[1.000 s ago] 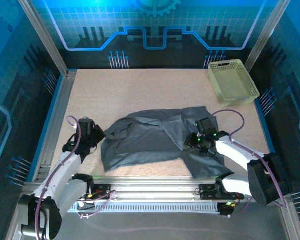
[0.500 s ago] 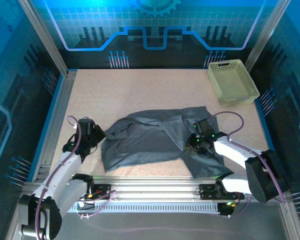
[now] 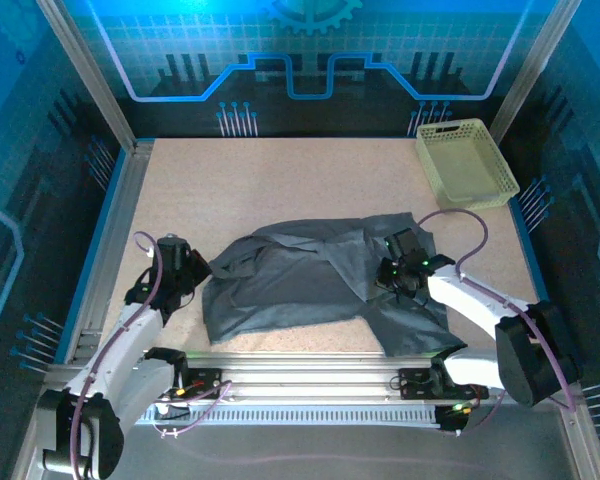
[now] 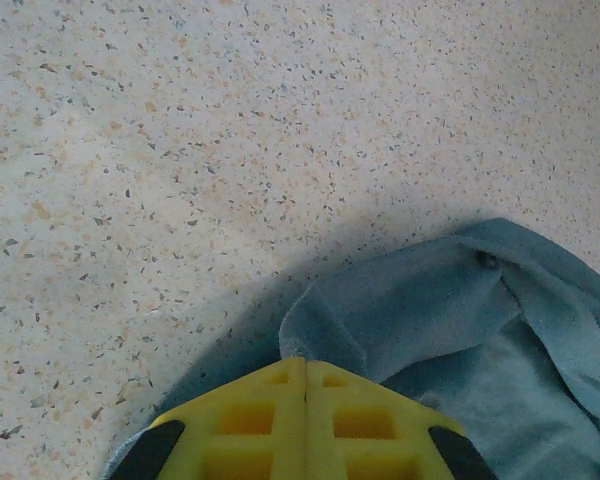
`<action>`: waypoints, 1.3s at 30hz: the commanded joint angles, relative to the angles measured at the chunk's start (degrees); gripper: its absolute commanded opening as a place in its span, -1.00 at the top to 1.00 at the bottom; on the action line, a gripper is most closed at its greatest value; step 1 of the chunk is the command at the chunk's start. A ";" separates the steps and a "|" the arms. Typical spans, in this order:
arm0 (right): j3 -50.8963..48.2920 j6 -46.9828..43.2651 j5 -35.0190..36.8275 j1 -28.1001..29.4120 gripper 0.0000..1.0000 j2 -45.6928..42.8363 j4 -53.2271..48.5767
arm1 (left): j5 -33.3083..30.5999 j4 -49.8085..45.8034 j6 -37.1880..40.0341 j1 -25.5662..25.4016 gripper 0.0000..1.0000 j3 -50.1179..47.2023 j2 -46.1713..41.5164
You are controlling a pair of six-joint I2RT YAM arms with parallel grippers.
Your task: Fold the inside-out t-shirt
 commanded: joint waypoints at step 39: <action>-1.59 2.83 1.75 2.47 0.66 0.18 1.15 | 1.50 0.79 0.27 0.59 1.00 -0.18 -0.58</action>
